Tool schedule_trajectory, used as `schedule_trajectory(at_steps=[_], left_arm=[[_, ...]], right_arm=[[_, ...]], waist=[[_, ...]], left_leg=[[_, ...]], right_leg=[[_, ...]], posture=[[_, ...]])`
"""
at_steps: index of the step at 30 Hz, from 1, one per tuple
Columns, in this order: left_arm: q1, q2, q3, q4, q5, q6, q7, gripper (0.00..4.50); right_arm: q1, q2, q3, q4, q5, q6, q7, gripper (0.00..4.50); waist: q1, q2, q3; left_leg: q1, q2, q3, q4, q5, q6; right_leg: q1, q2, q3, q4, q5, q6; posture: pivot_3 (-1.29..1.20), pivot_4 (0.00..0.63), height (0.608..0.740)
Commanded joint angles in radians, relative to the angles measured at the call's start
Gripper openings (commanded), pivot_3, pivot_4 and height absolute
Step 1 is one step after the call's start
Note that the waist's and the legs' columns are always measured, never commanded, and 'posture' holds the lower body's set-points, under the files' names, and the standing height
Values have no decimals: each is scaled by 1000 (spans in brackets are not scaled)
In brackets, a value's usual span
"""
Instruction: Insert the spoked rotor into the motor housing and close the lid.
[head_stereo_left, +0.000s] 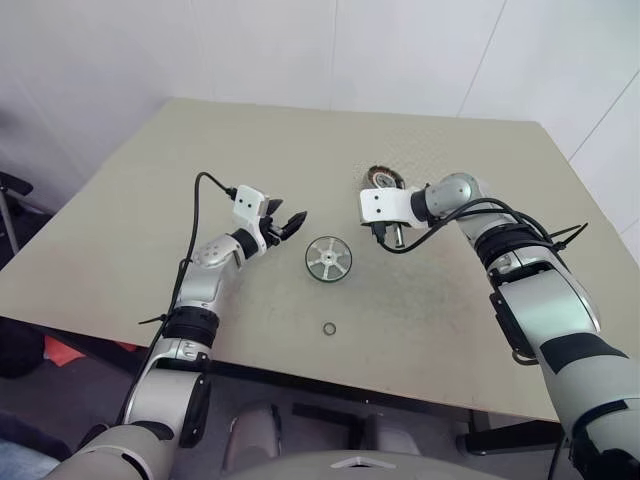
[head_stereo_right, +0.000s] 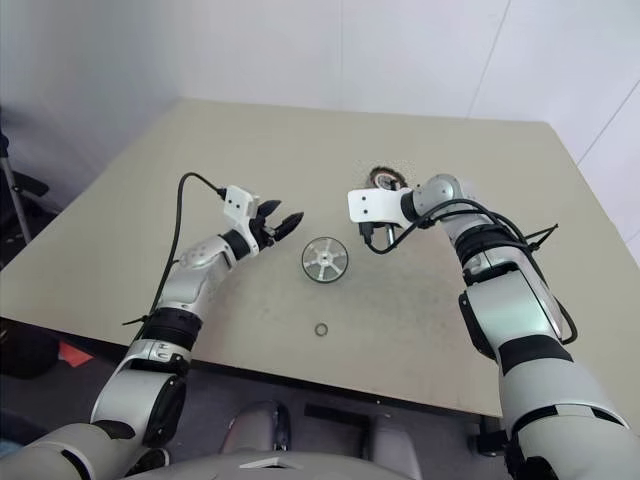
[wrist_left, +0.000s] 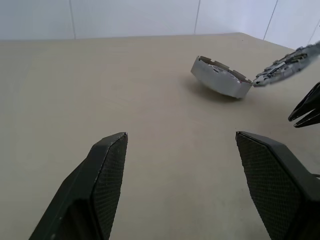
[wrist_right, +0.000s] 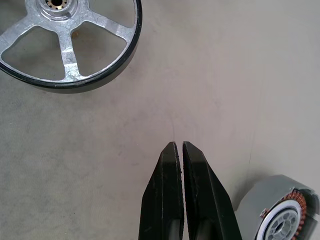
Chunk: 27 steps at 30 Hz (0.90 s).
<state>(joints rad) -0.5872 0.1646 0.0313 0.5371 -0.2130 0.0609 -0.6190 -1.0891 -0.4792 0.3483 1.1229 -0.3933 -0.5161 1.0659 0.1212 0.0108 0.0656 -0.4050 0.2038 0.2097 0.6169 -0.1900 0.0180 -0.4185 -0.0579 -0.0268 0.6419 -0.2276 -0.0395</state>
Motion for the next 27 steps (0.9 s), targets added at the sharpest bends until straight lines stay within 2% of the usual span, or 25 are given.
schedule_trajectory(at_steps=[1, 15, 21, 24, 27], left_arm=[[-27, 7, 4, -14, 0, -22, -5, 3692], [-21, 5, 6, -13, 0, -34, 1, 3692], [16, 7, 9, -53, -5, -35, 9, 3692], [20, 20, 14, -56, -9, -30, 4, 3692], [9, 45, 27, -53, -14, -25, -3, 3692]], right_arm=[[-37, -11, -8, -28, 13, -11, -11, 134], [-34, -9, -26, -29, 27, -2, -50, 134], [44, 30, -163, -48, 164, 148, -152, 134], [117, 43, -229, -136, 260, 241, -106, 134], [210, 41, -318, -339, 424, 397, -14, 134]], waist=[[0, 0, 0], [0, 0, 0], [1, 0, 0], [3, 0, 0], [5, 0, 0]], left_leg=[[0, 0, 0, 0, 0, 0], [0, 0, 0, 0, 0, 0], [0, 0, 0, 0, 0, 0], [0, 0, 0, 0, 0, 0], [0, 0, -1, 0, 0, 0]], right_leg=[[0, 0, 0, 0, 0, 0], [0, 0, 0, 0, 0, 0], [0, 0, 0, 0, 0, 0], [1, 0, 0, 0, 0, 0], [1, 0, 0, 0, 0, 0]], posture=[[0, 0, 740], [0, 0, 740], [0, 0, 740], [0, 0, 740], [0, 0, 740]])
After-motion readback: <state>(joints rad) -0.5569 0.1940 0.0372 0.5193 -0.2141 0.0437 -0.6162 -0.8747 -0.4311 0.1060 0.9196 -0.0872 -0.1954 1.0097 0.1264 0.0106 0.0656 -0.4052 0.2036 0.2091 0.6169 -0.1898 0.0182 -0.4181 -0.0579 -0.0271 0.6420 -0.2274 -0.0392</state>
